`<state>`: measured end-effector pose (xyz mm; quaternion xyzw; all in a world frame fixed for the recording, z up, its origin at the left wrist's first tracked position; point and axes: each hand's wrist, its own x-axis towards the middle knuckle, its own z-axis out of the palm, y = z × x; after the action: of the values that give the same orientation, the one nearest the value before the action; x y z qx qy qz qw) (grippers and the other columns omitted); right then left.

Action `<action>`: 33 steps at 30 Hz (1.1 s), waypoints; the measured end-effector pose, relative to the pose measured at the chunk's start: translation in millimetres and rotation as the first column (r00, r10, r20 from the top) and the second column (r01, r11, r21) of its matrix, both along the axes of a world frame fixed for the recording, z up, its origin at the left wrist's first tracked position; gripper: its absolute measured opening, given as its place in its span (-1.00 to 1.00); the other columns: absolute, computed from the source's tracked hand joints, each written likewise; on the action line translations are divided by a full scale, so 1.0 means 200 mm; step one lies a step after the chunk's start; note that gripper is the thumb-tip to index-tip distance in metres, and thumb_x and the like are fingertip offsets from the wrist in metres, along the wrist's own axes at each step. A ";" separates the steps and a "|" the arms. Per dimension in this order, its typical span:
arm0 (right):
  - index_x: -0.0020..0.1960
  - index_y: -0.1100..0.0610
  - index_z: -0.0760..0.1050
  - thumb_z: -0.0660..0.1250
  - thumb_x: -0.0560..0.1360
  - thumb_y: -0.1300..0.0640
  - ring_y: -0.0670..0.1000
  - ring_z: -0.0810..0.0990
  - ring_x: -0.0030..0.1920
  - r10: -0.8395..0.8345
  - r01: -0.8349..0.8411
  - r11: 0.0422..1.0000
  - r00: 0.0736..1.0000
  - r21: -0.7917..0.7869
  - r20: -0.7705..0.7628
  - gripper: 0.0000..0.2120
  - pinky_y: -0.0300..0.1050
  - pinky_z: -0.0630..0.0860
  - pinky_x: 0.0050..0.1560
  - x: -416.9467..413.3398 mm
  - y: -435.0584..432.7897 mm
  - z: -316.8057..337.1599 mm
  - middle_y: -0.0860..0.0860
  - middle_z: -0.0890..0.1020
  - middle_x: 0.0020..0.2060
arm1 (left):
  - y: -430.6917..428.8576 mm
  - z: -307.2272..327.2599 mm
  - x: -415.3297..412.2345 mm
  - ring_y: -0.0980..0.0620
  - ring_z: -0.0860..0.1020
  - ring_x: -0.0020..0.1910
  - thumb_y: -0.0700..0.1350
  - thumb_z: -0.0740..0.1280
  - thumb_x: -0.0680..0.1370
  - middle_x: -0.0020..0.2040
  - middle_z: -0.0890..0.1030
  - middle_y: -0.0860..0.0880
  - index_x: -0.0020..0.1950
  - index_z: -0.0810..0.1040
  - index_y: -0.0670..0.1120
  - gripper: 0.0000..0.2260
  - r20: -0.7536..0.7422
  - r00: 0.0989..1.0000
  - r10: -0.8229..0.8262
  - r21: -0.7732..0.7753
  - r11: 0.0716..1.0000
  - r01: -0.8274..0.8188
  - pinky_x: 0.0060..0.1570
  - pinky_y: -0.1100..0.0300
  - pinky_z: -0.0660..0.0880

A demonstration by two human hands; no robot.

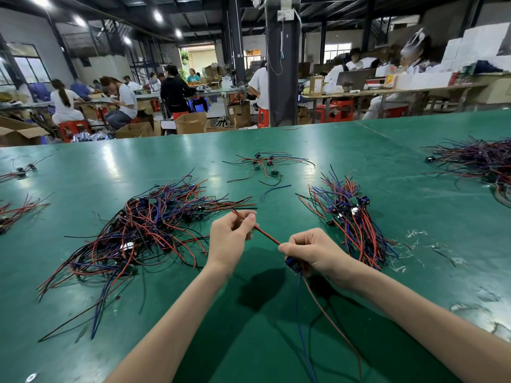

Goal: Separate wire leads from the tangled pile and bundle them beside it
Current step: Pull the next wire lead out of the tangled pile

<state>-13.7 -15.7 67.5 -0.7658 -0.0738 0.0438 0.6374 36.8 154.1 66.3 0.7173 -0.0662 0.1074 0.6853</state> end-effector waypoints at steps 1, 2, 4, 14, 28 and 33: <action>-0.53 0.09 0.44 0.36 0.50 0.23 -0.10 0.33 -0.60 0.000 0.000 1.000 1.000 0.001 0.000 -0.58 -0.31 0.27 -0.57 0.00 0.00 0.00 0.00 0.44 -0.58 | 0.00 0.00 0.00 0.19 0.48 -0.44 -0.24 0.33 0.55 -0.32 0.62 -0.01 -0.11 0.62 -0.10 -0.90 -0.034 0.999 -0.015 -0.054 0.998 0.013 -0.33 0.35 0.50; -0.52 0.10 0.44 0.37 0.50 0.23 -0.10 0.33 -0.61 -0.001 0.001 1.000 1.000 0.005 0.001 -0.58 -0.31 0.27 -0.57 0.00 0.01 0.00 0.00 0.44 -0.58 | 0.00 0.00 0.00 0.19 0.48 -0.44 -0.24 0.33 0.55 -0.32 0.62 -0.01 -0.12 0.62 -0.10 -0.89 -0.067 0.997 -0.029 -0.097 0.995 0.022 -0.34 0.35 0.50; -0.51 0.10 0.44 0.36 0.50 0.23 -0.10 0.33 -0.60 -0.002 0.002 1.000 1.000 0.021 0.008 -0.60 -0.31 0.26 -0.57 0.00 0.01 0.00 0.02 0.45 -0.57 | 0.00 0.00 0.00 0.20 0.48 -0.43 -0.25 0.33 0.55 -0.34 0.62 0.00 -0.14 0.64 -0.11 -0.87 -0.127 0.990 -0.058 -0.158 0.987 0.037 -0.33 0.34 0.53; -0.45 0.17 0.43 0.35 0.51 0.24 -0.10 0.34 -0.64 0.003 -0.003 1.000 1.000 -0.005 -0.004 -0.65 -0.29 0.28 -0.59 -0.01 0.00 -0.01 -0.02 0.44 -0.61 | 0.01 -0.04 0.02 0.05 0.54 -0.30 -0.18 0.40 0.51 -0.29 0.64 -0.04 -0.25 0.65 -0.03 -0.85 0.017 0.999 0.037 0.124 0.992 -0.039 -0.17 0.23 0.52; -0.47 0.13 0.43 0.34 0.51 0.25 -0.06 0.32 -0.60 0.026 -0.026 1.000 1.000 -0.014 -0.007 -0.62 -0.27 0.28 -0.58 -0.02 0.01 -0.02 0.01 0.45 -0.58 | 0.04 -0.06 0.02 -0.01 0.39 -0.47 -0.09 0.35 0.55 -0.44 0.57 -0.08 -0.31 0.62 -0.21 -0.72 0.304 0.949 0.081 0.552 0.797 -0.245 -0.36 0.10 0.38; -0.48 0.14 0.43 0.34 0.51 0.26 -0.12 0.32 -0.64 0.004 -0.003 1.000 1.000 0.005 -0.006 -0.62 -0.30 0.27 -0.59 0.00 0.00 -0.01 -0.04 0.45 -0.63 | 0.03 -0.02 0.02 0.15 0.50 -0.45 -0.12 0.33 0.56 -0.46 0.60 0.03 -0.28 0.66 -0.12 -0.76 -0.050 0.997 0.064 0.060 0.996 -0.061 -0.35 0.31 0.48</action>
<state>-14.6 -15.8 66.4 -0.7639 -0.0733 0.0471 0.6394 41.3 159.1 62.1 0.7413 -0.0291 0.1081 0.6617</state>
